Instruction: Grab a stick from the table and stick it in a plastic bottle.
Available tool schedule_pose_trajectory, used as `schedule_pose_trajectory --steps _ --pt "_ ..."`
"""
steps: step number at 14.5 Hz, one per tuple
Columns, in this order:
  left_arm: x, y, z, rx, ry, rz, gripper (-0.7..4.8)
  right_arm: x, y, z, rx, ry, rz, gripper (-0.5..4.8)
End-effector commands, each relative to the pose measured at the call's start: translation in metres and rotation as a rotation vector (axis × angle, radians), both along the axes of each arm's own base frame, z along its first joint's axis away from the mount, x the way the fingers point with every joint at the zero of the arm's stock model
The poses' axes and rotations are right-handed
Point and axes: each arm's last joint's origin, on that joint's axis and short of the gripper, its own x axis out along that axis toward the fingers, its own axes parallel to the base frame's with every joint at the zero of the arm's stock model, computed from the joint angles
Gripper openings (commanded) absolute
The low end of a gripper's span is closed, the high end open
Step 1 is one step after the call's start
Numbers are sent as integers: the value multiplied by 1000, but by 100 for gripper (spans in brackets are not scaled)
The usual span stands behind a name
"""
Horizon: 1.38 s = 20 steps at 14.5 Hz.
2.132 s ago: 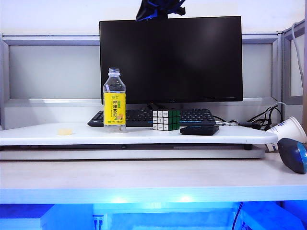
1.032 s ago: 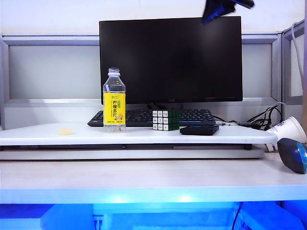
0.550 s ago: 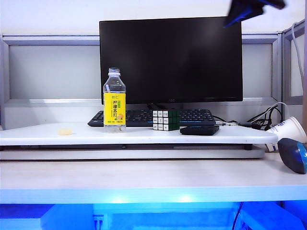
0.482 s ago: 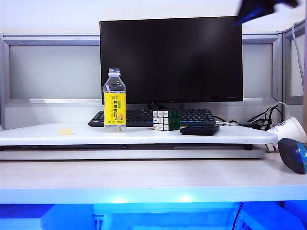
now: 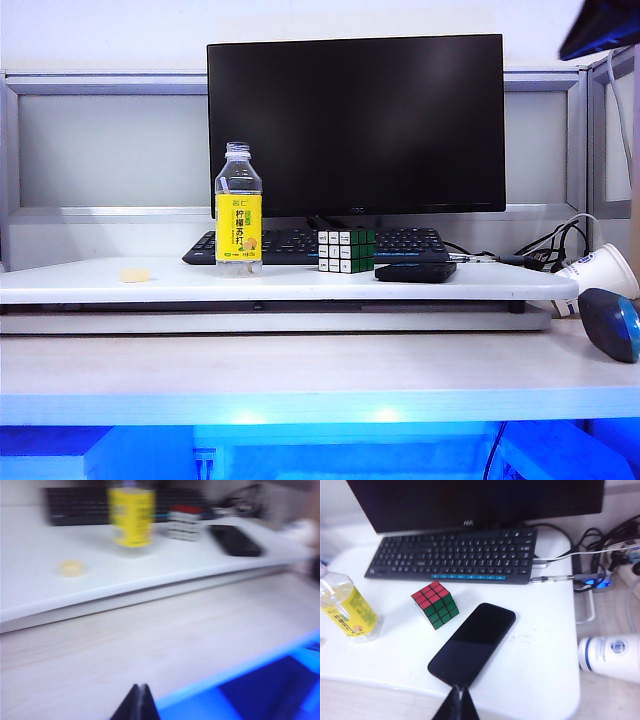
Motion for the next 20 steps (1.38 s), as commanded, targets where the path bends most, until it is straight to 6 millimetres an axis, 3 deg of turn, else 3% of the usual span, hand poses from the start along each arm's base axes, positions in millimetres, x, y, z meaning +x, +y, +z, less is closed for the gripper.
schedule_pose_trajectory --steps 1,8,10,14,20 --pt "2 5 0 32 3 176 -5 -26 -4 -25 16 -23 -64 -9" --pt "2 10 -4 88 31 340 -5 -70 -13 -87 27 -66 -185 -9" --pt "2 10 -3 122 21 330 -5 -96 -15 -145 -106 -65 -142 -8" --pt "2 10 -3 122 21 330 -5 -99 -21 -165 -156 -67 -128 -8" --pt "2 10 -3 121 21 329 -4 -105 -23 -163 -183 -113 -103 -9"
